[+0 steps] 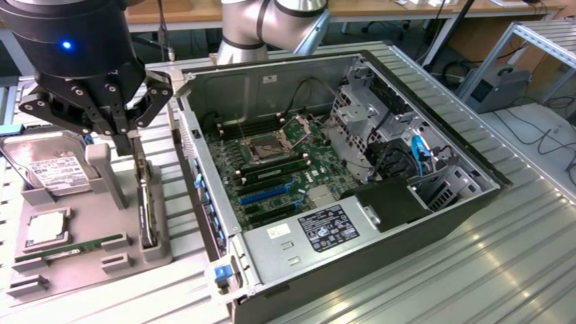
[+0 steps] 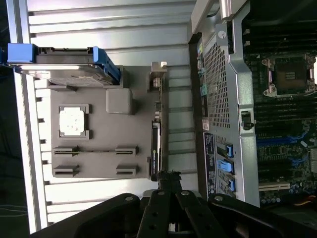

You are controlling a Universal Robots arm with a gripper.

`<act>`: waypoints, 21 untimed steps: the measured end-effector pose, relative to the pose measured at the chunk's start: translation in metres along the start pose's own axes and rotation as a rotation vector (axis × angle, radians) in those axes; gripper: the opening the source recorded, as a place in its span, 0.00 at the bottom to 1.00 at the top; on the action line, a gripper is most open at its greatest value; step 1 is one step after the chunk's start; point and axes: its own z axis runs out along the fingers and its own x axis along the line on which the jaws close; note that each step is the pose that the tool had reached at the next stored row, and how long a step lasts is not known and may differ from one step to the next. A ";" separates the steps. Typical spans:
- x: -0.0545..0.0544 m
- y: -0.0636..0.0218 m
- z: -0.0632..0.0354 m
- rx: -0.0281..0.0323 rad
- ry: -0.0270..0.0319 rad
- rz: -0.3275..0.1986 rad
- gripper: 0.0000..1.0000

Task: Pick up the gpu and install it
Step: 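Pick up the gpu and move the gpu toward the slot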

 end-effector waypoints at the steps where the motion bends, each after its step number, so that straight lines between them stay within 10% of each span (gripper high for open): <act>1: 0.000 0.0000 0.0000 0.0000 0.0000 0.000 0.11; 3: 0.000 0.0000 0.0000 0.0000 0.0000 0.000 0.11; 6: 0.000 0.0000 0.0000 0.0000 0.0000 0.000 0.54; 21: 0.000 -0.0004 0.0097 0.0000 0.0000 0.000 0.54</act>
